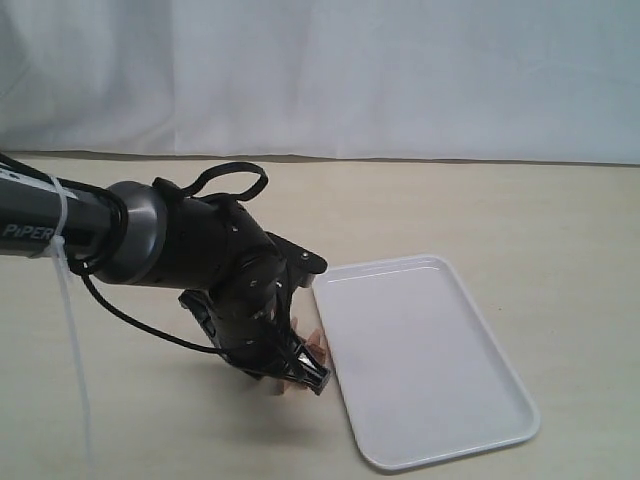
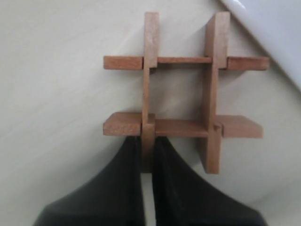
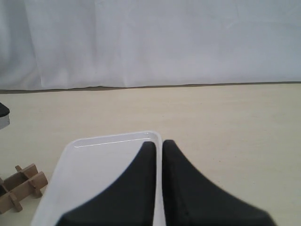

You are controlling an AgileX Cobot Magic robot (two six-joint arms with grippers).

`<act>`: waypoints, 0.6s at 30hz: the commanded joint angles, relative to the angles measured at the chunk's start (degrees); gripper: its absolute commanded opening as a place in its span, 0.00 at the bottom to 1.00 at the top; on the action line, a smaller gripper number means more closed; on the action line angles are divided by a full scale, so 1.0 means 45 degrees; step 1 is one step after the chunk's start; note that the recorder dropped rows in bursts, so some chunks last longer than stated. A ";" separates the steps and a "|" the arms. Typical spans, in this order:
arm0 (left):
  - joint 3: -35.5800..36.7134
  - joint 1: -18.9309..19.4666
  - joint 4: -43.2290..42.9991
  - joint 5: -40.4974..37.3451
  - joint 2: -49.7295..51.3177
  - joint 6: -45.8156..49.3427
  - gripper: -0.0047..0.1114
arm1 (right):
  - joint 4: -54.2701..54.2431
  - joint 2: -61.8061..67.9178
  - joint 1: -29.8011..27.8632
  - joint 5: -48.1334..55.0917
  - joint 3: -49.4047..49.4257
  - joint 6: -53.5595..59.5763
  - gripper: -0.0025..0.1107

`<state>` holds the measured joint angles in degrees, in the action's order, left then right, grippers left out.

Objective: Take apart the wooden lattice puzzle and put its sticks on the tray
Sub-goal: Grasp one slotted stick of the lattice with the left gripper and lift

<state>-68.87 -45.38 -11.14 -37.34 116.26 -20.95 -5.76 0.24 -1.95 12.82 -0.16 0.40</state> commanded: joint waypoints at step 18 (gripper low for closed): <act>0.0009 0.0010 -0.0185 0.0562 -0.2164 -0.0018 0.04 | 0.0102 -0.0053 0.0018 0.0033 0.0035 0.0096 0.06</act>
<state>-68.87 -45.38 -11.85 -37.21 109.58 -20.95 -5.76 0.24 -1.95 12.82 -0.16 0.40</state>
